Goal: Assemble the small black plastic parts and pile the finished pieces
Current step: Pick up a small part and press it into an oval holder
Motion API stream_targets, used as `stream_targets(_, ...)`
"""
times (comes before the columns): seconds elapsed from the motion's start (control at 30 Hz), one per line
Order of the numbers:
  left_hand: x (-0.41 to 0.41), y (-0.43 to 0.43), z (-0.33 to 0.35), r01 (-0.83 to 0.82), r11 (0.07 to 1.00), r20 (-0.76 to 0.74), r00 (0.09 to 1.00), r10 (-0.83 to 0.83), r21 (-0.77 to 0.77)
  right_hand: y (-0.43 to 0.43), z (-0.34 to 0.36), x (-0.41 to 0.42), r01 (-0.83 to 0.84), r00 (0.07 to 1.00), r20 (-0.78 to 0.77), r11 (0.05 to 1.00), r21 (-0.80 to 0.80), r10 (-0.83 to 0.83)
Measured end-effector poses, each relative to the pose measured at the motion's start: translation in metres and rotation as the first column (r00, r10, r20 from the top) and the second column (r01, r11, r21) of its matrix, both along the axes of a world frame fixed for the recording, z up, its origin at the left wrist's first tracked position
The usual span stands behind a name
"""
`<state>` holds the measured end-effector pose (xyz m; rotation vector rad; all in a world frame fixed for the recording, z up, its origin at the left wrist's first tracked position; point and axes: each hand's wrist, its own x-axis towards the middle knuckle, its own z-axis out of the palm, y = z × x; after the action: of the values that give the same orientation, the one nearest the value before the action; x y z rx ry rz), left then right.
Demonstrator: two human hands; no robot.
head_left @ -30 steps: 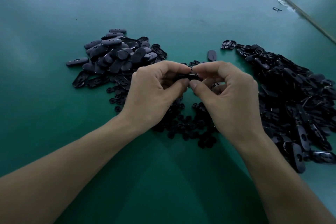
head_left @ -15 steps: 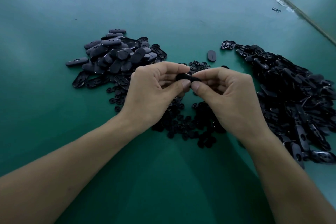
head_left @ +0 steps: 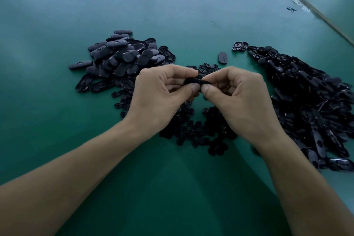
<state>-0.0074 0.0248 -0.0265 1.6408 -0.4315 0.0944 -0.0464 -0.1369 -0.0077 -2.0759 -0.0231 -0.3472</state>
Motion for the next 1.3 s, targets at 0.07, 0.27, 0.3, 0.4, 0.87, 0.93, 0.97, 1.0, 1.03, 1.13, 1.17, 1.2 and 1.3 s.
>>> stream_targets(0.07, 0.0, 0.0, -0.001, -0.012, 1.0, -0.006, 1.0, 0.012, -0.004, 0.0, 0.0, 0.0, -0.006, 1.0, 0.004, 1.0, 0.007, 0.006)
stream_targets(0.27, -0.001, -0.001, -0.004, -0.029, 0.999, -0.024, 0.999, 0.029, -0.014, -0.003, 0.001, 0.001, 0.0, 1.0, 0.008, 0.999, -0.032, 0.001)
stream_targets(0.3, 0.0, -0.001, -0.004, -0.03, 0.999, -0.031, 0.999, 0.029, -0.028, -0.005, 0.001, 0.002, 0.028, 0.999, 0.018, 0.998, -0.055, -0.027)
stream_targets(0.4, 0.002, 0.0, -0.005, -0.099, 0.992, -0.028, 0.995, 0.098, -0.074, -0.017, 0.002, 0.006, 0.18, 0.984, 0.066, 0.943, -0.279, -0.168)
stream_targets(0.87, 0.013, 0.001, -0.003, -0.315, 0.923, -0.296, 0.924, 0.244, -0.222, -0.034, -0.002, 0.007, 0.307, 0.914, -0.031, 0.739, -0.599, -0.404)
stream_targets(0.93, 0.014, 0.001, -0.003, -0.311, 0.931, -0.273, 0.928, 0.253, -0.192, -0.034, -0.002, 0.007, 0.339, 0.912, 0.002, 0.753, -0.564, -0.41)
stream_targets(0.97, 0.014, 0.001, -0.003, -0.311, 0.934, -0.256, 0.931, 0.261, -0.175, -0.033, -0.002, 0.006, 0.346, 0.915, 0.016, 0.763, -0.546, -0.403)
stream_targets(1.0, 0.014, 0.001, -0.003, -0.313, 0.937, -0.24, 0.932, 0.271, -0.156, -0.032, -0.001, 0.006, 0.346, 0.92, 0.025, 0.781, -0.52, -0.39)
stream_targets(1.03, 0.013, 0.002, -0.004, -0.315, 0.939, -0.225, 0.933, 0.28, -0.138, -0.029, 0.0, 0.005, 0.339, 0.929, 0.036, 0.809, -0.48, -0.368)
stream_targets(1.13, 0.012, 0.003, -0.007, -0.312, 0.942, -0.184, 0.94, 0.286, -0.126, -0.025, 0.003, 0.004, 0.278, 0.96, 0.039, 0.922, -0.27, -0.278)
stream_targets(1.17, 0.011, 0.003, -0.009, -0.31, 0.942, -0.166, 0.943, 0.288, -0.126, -0.025, 0.003, 0.004, 0.249, 0.968, 0.016, 0.952, -0.179, -0.25)
stream_targets(1.2, 0.011, 0.003, -0.009, -0.309, 0.943, -0.148, 0.945, 0.29, -0.123, -0.023, 0.003, 0.004, 0.223, 0.974, -0.009, 0.97, -0.093, -0.225)
stream_targets(1.3, 0.01, 0.003, -0.008, -0.317, 0.94, -0.099, 0.947, 0.306, -0.124, -0.017, 0.002, 0.003, 0.148, 0.988, -0.046, 0.985, 0.085, -0.145)
